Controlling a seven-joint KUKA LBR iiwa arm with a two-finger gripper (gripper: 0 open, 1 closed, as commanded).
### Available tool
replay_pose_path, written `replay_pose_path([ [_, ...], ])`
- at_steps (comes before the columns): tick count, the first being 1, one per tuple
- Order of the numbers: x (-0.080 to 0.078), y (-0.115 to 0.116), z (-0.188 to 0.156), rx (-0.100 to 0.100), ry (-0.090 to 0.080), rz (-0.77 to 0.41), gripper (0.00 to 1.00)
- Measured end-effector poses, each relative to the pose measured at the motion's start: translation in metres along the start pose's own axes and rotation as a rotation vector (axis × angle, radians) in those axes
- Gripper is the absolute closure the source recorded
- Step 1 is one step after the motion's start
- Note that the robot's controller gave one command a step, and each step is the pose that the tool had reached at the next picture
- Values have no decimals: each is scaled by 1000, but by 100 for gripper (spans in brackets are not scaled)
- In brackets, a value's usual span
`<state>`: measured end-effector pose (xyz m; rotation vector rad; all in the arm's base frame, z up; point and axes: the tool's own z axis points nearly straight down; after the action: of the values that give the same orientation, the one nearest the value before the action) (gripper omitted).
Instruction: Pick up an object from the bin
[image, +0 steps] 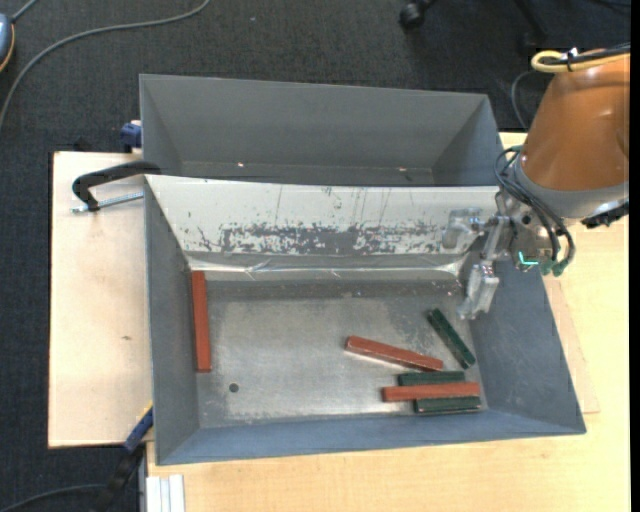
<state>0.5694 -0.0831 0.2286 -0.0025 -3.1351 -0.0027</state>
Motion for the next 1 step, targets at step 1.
replay_pose_path([
  [1, 9, 29, 145, -1, 1, 19, 0],
])
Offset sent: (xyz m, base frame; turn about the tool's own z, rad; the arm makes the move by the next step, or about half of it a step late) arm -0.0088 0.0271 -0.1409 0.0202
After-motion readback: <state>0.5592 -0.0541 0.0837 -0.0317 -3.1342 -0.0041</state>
